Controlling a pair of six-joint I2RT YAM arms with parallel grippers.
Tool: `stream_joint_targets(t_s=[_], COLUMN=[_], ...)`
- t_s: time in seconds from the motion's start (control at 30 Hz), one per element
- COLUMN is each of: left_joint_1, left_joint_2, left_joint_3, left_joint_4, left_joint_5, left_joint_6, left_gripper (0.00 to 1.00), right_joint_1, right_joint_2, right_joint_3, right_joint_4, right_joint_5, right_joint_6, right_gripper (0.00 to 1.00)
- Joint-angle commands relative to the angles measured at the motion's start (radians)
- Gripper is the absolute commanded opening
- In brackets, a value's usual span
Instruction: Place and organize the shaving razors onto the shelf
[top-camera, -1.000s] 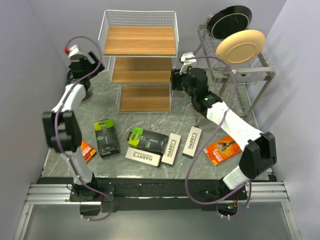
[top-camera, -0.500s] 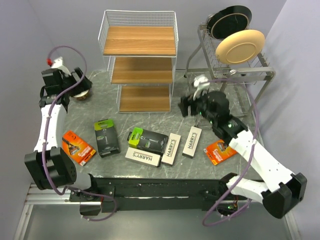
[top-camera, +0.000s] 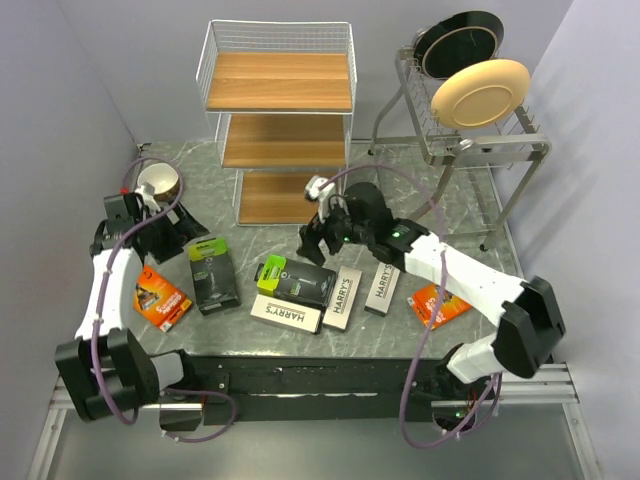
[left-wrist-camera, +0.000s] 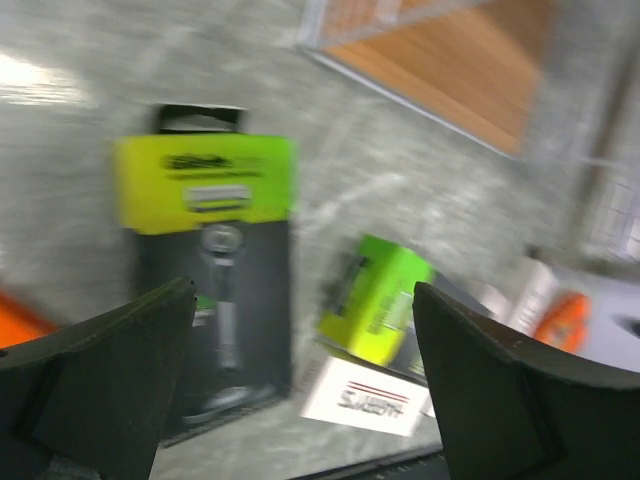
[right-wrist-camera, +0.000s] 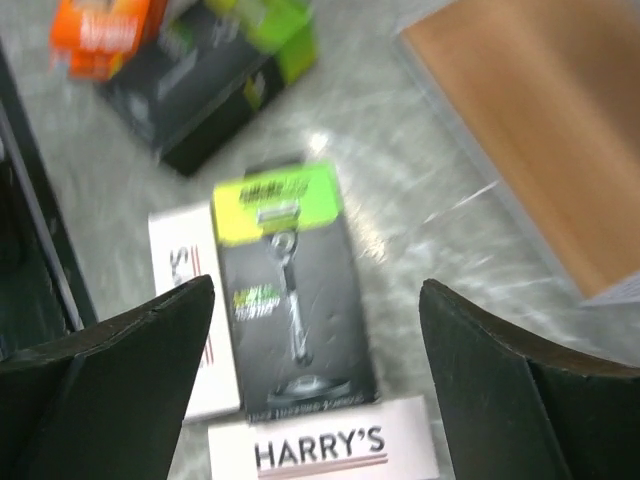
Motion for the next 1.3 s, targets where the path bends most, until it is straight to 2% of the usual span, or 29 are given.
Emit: stream_joint_targets(t_s=[0.0, 0.07, 0.13, 0.2, 0.27, 0.4, 0.47, 0.53, 0.67, 0.93, 1.27], left_joint_1=[-0.018, -0.024, -0.068, -0.138, -0.157, -0.177, -0.188, -0.217, -0.295, -0.352, -0.381], left_joint_2=[-0.091, -0.120, -0.124, -0.105, -0.091, -0.007, 0.049, 0.091, 0.221, 0.334, 0.373], left_joint_3=[-0.056, -0.129, -0.191, -0.209, -0.243, -0.240, -0.217, -0.171, -0.078, -0.063, -0.131], left_joint_4=[0.157, 0.214, 0.341, 0.433, 0.487, 0.476, 0.461, 0.429, 0.374, 0.277, 0.352], left_joint_5=[0.210, 0.271, 0.337, 0.330, 0.299, 0.273, 0.274, 0.212, 0.182, -0.002, 0.107], left_joint_6=[-0.062, -0.088, -0.152, -0.198, -0.229, -0.205, -0.166, -0.123, -0.053, -0.001, 0.010], left_gripper=[0.97, 0.98, 0.96, 0.96, 0.93, 0.84, 0.73, 0.71, 0.64, 0.57, 0.53], right_joint_1=[0.017, 0.021, 0.029, 0.046, 0.073, 0.078, 0.078, 0.078, 0.078, 0.075, 0.040], right_joint_2=[0.037, 0.070, 0.080, 0.081, 0.086, 0.115, 0.115, 0.107, 0.092, 0.078, 0.097], right_joint_3=[0.020, 0.027, 0.035, 0.017, 0.001, 0.015, 0.029, 0.033, 0.041, 0.040, 0.066], right_joint_4=[-0.105, -0.136, -0.168, -0.170, -0.167, -0.181, -0.175, -0.161, -0.148, -0.135, -0.136], right_joint_5=[-0.136, -0.142, -0.159, -0.141, -0.098, -0.080, -0.058, -0.050, -0.032, 0.005, 0.002], right_joint_6=[-0.186, -0.231, -0.289, -0.341, -0.373, -0.398, -0.375, -0.369, -0.338, -0.337, -0.318], right_gripper=[0.95, 0.98, 1.00, 1.00, 1.00, 1.00, 1.00, 1.00, 1.00, 1.00, 1.00])
